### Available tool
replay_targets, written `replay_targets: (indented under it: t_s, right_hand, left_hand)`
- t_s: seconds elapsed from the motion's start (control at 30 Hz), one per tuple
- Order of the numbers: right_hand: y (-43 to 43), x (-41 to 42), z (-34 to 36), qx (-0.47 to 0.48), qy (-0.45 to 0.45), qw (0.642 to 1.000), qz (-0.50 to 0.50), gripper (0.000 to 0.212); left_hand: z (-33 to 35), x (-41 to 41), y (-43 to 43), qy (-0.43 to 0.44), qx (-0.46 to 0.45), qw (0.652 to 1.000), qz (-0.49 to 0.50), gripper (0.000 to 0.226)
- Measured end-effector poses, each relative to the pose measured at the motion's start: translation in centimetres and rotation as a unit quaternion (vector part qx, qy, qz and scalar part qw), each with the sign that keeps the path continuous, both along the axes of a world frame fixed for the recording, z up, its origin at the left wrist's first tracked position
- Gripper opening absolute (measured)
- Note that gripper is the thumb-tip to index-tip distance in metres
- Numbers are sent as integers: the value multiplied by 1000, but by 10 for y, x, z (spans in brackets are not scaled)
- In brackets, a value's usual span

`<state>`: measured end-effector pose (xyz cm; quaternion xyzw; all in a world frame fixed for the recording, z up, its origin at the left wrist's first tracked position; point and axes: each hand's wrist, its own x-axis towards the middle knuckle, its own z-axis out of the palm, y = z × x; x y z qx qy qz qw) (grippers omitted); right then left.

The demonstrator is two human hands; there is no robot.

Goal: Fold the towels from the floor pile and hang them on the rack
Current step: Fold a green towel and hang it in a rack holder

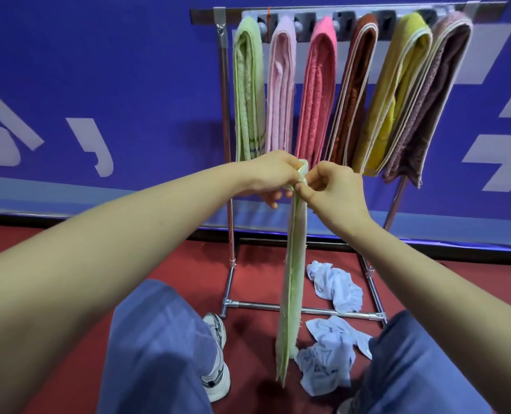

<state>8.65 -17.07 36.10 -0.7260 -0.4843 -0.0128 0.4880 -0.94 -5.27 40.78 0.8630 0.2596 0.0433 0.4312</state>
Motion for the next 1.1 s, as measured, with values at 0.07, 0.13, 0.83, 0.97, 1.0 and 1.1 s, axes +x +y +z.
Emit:
replay_targets:
  t_s: [0.07, 0.13, 0.83, 0.97, 1.0, 1.1]
  right_hand:
    - [0, 0, -1, 0, 5, 1000, 5, 12]
    - [0, -1, -3, -1, 4, 1000, 8, 11]
    - [-10, 1, 0, 4, 354, 928, 111, 43]
    - [-10, 10, -11, 4, 70, 997, 32, 38]
    - [-10, 14, -12, 0, -5, 1000, 26, 40]
    - [-12, 23, -11, -18, -143, 987, 68, 39]
  left_hand:
    - [0, 0, 1, -4, -10, 1000, 9, 29]
    - [0, -1, 1, -6, -21, 1000, 15, 29]
    - [-3, -13, -1, -34, 11, 999, -34, 41]
    - [-4, -16, -9, -10, 75, 995, -68, 48]
    - [-5, -17, -10, -5, 84, 994, -71, 44]
    - [-5, -21, -12, 7, 102, 992, -78, 45]
